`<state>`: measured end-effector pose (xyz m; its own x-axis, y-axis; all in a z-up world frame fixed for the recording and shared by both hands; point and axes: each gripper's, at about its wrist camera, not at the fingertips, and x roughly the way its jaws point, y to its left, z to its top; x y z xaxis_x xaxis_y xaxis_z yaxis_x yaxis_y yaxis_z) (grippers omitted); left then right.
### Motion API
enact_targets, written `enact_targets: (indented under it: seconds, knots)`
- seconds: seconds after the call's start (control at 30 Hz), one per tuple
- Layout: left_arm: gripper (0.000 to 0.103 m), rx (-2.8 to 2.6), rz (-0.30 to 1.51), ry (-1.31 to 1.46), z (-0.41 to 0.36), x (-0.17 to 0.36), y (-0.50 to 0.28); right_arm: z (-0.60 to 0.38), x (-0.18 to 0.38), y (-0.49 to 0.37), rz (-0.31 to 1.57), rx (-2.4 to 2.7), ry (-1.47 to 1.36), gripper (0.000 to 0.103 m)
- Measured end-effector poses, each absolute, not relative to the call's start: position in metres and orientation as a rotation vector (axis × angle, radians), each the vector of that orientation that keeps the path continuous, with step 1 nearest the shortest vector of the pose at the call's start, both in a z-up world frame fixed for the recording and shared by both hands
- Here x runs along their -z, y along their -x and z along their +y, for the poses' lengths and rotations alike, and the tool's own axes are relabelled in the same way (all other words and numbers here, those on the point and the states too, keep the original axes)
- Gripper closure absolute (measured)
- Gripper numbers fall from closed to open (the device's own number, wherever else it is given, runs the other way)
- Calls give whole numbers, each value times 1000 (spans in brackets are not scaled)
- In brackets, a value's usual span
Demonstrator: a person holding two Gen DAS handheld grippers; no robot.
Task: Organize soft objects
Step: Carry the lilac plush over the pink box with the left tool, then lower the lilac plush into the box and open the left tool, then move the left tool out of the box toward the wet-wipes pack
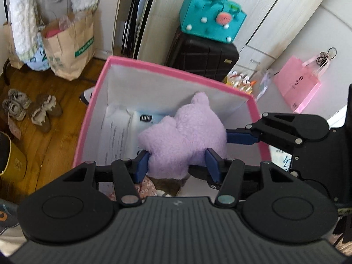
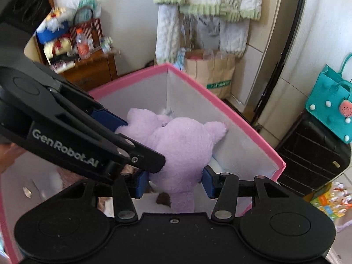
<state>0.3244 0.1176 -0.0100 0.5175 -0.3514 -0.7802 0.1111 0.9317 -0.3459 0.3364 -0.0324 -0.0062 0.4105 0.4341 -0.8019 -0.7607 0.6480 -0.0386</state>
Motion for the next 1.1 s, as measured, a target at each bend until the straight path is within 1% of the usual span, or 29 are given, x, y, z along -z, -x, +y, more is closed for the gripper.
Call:
enact_targets:
  seconds: [0.27,0.37,0.4,0.53,0.77,0.93,1.1]
  knots:
    - [49,267,1020,272,115,21,-336,-26,16,-340,869,-726,502,47]
    - [43,249,1032,285,116,20,-334,-27,13,-334,851,-721,531,46]
    - [43,237,1023,271,116,18,-333,-29,11,-333,846,-722,528,44]
    - [42,204,995,224,112,6,-323,-38,0,-327,815,-726,490,40]
    - [35,221,1007,181,118,-12,-299,-71,-28,-300,784,-806,321,41]
    - [31,185,969,121,121,-27,-273,-98,-51,-277,754,-852,221,41]
    - [26,219,946,56,113,-39,-244,-107,-61,-255,759,-886,187,41]
